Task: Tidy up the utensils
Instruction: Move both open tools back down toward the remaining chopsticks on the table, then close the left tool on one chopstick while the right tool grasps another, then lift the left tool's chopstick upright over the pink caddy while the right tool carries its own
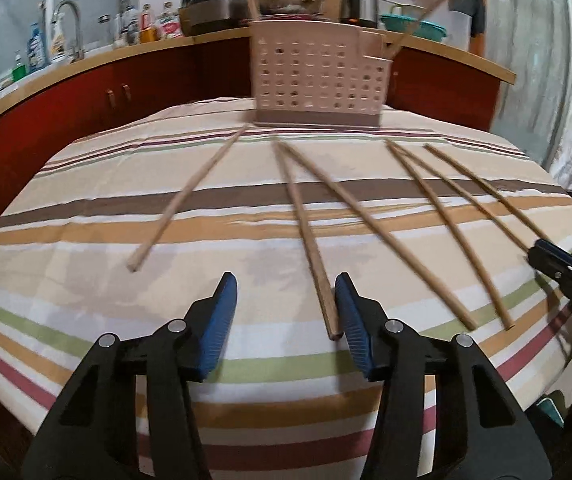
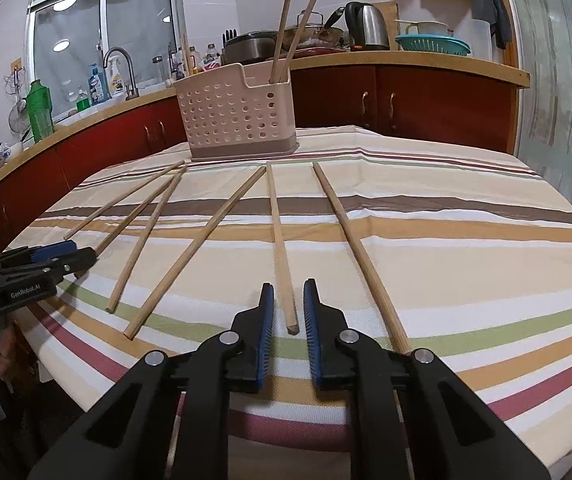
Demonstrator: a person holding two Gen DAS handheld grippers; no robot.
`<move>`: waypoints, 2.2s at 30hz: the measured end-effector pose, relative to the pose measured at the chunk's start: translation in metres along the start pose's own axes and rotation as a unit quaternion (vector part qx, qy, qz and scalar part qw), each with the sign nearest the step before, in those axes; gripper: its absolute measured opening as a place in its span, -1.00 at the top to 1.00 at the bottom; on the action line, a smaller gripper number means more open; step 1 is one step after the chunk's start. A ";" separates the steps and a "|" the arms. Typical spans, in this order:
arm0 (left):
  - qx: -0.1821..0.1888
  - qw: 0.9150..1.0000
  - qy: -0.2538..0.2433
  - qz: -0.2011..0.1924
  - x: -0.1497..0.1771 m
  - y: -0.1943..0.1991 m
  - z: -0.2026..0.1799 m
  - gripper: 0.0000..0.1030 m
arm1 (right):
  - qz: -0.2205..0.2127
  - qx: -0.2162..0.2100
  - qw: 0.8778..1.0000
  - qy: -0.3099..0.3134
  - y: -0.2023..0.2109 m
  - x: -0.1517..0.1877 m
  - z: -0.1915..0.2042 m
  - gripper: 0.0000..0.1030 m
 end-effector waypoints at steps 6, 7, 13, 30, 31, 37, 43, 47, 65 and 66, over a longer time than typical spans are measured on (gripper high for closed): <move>0.005 1.000 -0.005 -0.006 0.003 0.002 0.003 0.09 | 0.000 -0.003 1.000 0.006 0.000 0.001 0.004 0.78; 0.011 1.000 -0.009 -0.009 0.004 0.003 0.001 0.22 | 0.000 -0.004 1.000 0.006 0.000 0.002 0.005 0.81; 0.025 0.999 -0.023 -0.015 0.005 0.004 -0.003 0.41 | 0.001 -0.007 1.000 0.008 0.001 0.002 0.007 0.87; 0.044 0.998 -0.037 -0.018 0.008 0.009 -0.006 0.87 | -0.009 -0.011 1.000 0.012 0.010 -0.002 0.013 0.88; 0.044 0.998 -0.036 -0.020 0.007 0.010 -0.005 0.88 | -0.014 -0.012 1.000 0.011 0.013 -0.004 0.014 0.88; 0.040 0.998 -0.032 -0.047 0.000 0.025 -0.001 0.88 | -0.038 -0.016 0.999 0.011 0.029 -0.017 0.018 0.88; 0.035 0.996 -0.027 -0.081 -0.013 0.044 0.006 0.88 | -0.061 -0.017 0.998 0.010 0.045 -0.031 0.020 0.88; 0.030 0.994 -0.018 -0.104 -0.023 0.056 0.010 0.88 | -0.074 -0.018 0.997 0.006 0.053 -0.040 0.020 0.88; 0.024 0.980 -0.012 -0.198 -0.099 0.097 0.027 0.88 | -0.128 -0.018 0.992 0.011 0.076 -0.101 0.019 0.88; 0.024 0.980 -0.012 -0.199 -0.102 0.097 0.027 0.88 | -0.130 -0.018 0.991 0.012 0.076 -0.103 0.019 0.88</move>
Point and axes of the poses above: each gripper's, at about its wrist camera, not at the fingertips, and y roughly against the way its jaws point, z to its left, x to its underside, the point moved 3 cm from there along -y, roughly the way its jaws point, and after that the axes turned 4 degrees about z, right-handed, at the moved point
